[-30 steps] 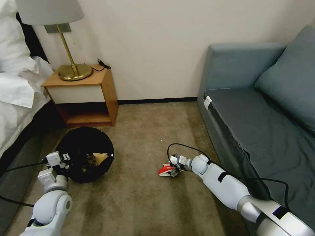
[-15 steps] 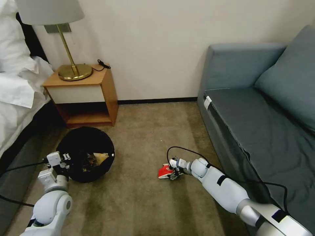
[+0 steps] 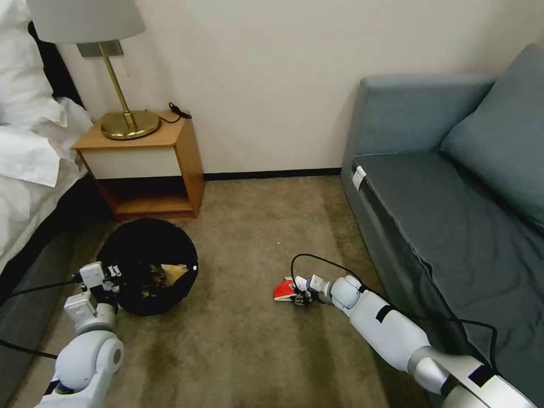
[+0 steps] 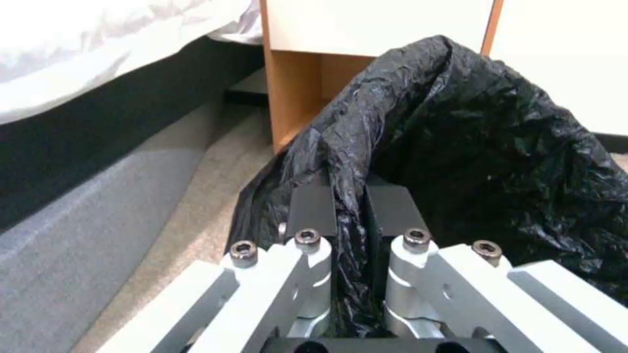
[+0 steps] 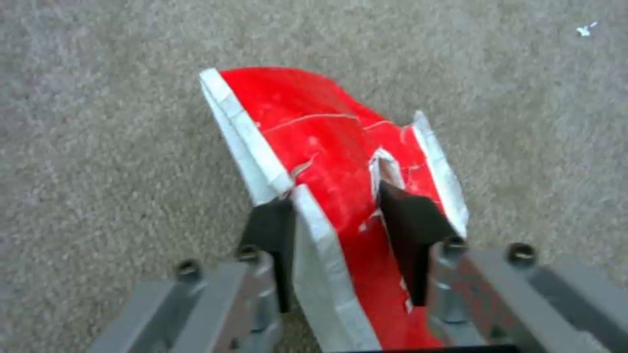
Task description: Pick up the trash bin, then pick up the garbage on the floor and place it into the trash bin.
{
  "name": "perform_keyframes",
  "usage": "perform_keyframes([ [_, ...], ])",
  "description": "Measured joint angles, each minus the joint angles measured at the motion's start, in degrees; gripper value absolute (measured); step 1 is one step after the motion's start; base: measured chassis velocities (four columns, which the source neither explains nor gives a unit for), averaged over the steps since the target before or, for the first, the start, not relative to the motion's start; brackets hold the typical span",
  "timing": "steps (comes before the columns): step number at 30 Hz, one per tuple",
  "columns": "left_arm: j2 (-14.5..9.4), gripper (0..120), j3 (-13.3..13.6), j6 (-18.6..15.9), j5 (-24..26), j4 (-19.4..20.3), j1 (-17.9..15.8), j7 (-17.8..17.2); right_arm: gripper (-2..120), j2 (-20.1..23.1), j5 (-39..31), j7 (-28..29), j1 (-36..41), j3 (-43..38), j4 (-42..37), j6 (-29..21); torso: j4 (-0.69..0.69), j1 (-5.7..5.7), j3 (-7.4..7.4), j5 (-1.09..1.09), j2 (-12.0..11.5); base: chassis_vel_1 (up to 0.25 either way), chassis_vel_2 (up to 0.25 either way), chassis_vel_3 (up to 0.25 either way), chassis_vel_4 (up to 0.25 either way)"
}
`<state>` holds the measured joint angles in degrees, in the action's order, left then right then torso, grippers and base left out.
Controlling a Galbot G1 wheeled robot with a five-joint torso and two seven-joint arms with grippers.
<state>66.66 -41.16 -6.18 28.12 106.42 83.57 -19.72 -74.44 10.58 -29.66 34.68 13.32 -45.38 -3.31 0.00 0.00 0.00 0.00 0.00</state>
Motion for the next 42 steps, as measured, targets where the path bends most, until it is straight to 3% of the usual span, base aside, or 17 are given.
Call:
perform_keyframes([
  [2,0.0,7,0.0,0.0,0.0,0.2,0.1,0.0,24,0.0,-0.5,0.1,0.0,-0.2,-0.2,0.0,0.0,0.0,0.0,0.0,0.0,0.0,0.0,0.0,0.0],
  [4,0.0,7,0.0,0.0,0.0,0.2,0.1,0.0,24,0.0,-0.5,0.1,0.0,-0.2,-0.2,0.0,0.0,0.0,0.0,0.0,0.0,0.0,0.0,0.0,0.0],
  [6,0.0,7,0.0,0.0,-0.1,0.4,0.3,0.0,9,0.1,-1.0,0.3,0.0,-0.4,-0.4,-0.1,0.0,0.0,0.0,0.0,0.0,0.0,0.0,0.0,0.0],
  [9,0.0,7,0.0,0.0,-0.1,0.7,0.5,0.0,0,0.1,-1.6,0.5,0.0,-0.5,-0.8,-0.3,0.0,0.0,0.0,0.0,0.0,0.0,0.0,0.0,0.0],
  [18,0.0,7,-0.2,0.1,-0.1,1.3,1.1,0.1,0,-0.5,-5.2,1.6,-0.1,-1.9,-3.8,-0.7,0.0,0.0,0.0,0.0,0.0,0.0,0.0,0.0,0.0],
  [26,0.4,7,0.2,0.3,-0.4,1.6,1.2,0.8,0,-2.0,-15.5,5.3,-2.6,-0.2,-10.2,-2.7,0.0,0.0,0.0,0.0,0.0,0.0,0.0,0.0,0.0],
  [30,0.6,7,0.4,0.4,-0.8,1.6,1.1,0.9,0,-2.4,-21.0,7.7,-3.6,2.0,-15.4,-3.6,0.01,0.0,0.0,0.0,0.0,0.0,0.0,0.0,0.0],
  [33,0.8,7,0.6,0.5,-1.1,1.5,1.0,1.1,0,-3.5,-29.4,12.1,-5.2,6.5,-22.0,-4.2,0.0,0.0,0.0,-0.01,0.0,0.0,0.0,0.0,0.0],
  [42,1.9,7,1.1,0.5,-2.2,0.4,-0.4,1.3,0,-9.4,-35.8,15.6,-10.0,13.5,-21.4,-3.3,0.01,0.0,0.0,-0.01,0.0,0.0,0.0,0.0,0.0],
])
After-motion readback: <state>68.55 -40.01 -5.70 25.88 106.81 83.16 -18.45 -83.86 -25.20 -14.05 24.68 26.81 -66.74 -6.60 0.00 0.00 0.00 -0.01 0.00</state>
